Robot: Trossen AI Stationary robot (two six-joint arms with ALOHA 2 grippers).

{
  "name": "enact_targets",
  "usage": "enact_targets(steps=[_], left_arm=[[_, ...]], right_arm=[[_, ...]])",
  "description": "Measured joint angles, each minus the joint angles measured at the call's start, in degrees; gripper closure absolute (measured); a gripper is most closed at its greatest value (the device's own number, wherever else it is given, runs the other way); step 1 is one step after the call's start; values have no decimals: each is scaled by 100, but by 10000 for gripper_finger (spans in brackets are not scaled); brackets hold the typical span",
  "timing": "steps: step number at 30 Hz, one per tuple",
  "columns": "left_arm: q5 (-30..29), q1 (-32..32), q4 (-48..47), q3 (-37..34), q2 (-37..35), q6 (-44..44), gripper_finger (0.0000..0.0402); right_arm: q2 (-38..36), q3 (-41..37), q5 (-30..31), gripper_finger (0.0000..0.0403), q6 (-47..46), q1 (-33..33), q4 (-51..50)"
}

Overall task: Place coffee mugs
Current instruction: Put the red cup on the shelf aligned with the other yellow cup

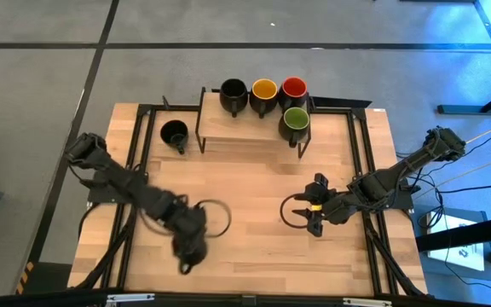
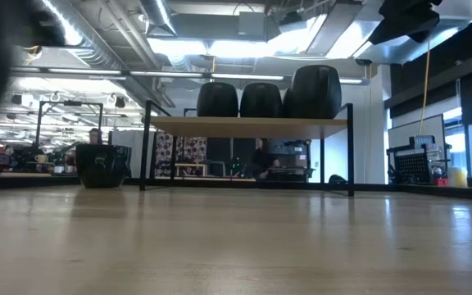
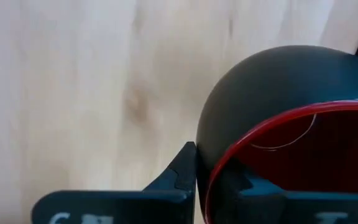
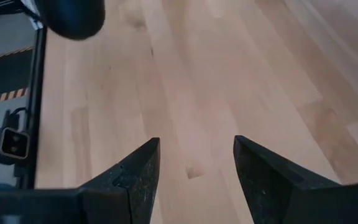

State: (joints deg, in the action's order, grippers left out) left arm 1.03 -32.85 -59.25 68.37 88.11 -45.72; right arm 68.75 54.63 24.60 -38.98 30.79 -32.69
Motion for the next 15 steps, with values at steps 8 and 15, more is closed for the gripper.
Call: enact_targets(steps=[8, 15], left_arm=[[-723, 1516, -129, 1088, 499, 1343, 389], [-1076, 2192, -218, 2303, 1554, 2420, 389]], right_arm=[[2, 2, 145, 210, 0, -4, 0], [2, 2, 145, 210, -11, -4, -50]])
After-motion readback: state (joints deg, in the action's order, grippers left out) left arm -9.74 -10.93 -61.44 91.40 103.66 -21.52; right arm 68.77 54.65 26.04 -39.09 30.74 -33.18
